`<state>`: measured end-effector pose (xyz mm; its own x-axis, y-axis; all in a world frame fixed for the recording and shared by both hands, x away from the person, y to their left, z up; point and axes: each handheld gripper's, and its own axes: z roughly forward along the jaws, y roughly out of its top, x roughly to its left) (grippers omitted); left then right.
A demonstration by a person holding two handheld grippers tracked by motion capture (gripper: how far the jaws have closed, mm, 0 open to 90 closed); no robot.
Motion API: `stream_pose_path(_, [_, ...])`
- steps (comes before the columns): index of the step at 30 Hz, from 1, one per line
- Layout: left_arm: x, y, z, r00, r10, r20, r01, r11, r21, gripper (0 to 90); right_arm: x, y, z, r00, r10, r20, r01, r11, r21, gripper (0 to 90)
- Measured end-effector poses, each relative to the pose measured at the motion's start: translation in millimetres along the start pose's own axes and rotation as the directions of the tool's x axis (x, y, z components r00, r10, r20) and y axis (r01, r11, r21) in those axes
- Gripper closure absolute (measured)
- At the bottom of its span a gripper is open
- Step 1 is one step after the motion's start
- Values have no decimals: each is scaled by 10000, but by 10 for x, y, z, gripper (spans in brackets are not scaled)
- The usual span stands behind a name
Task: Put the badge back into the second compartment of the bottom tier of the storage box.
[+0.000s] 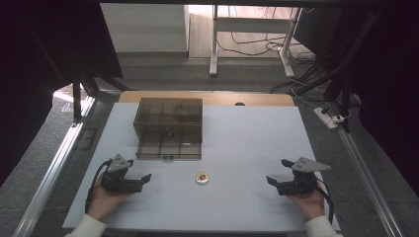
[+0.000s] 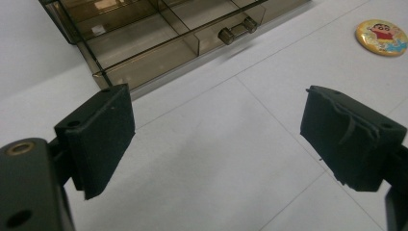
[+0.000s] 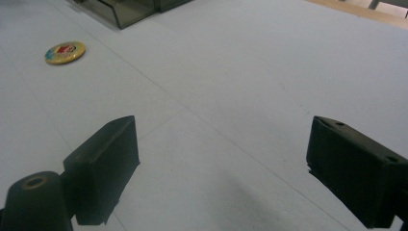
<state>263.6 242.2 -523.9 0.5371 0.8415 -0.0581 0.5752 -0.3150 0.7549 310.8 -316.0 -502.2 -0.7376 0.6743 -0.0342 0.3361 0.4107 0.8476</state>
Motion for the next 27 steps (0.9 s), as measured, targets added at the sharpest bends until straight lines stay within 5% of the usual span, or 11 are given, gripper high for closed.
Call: stream_pose_path(27, [-14, -10, 7, 9997, 245, 55, -245, 9996, 146, 135, 33, -18, 40, 9999, -107, -83, 109, 9996, 278, 125])
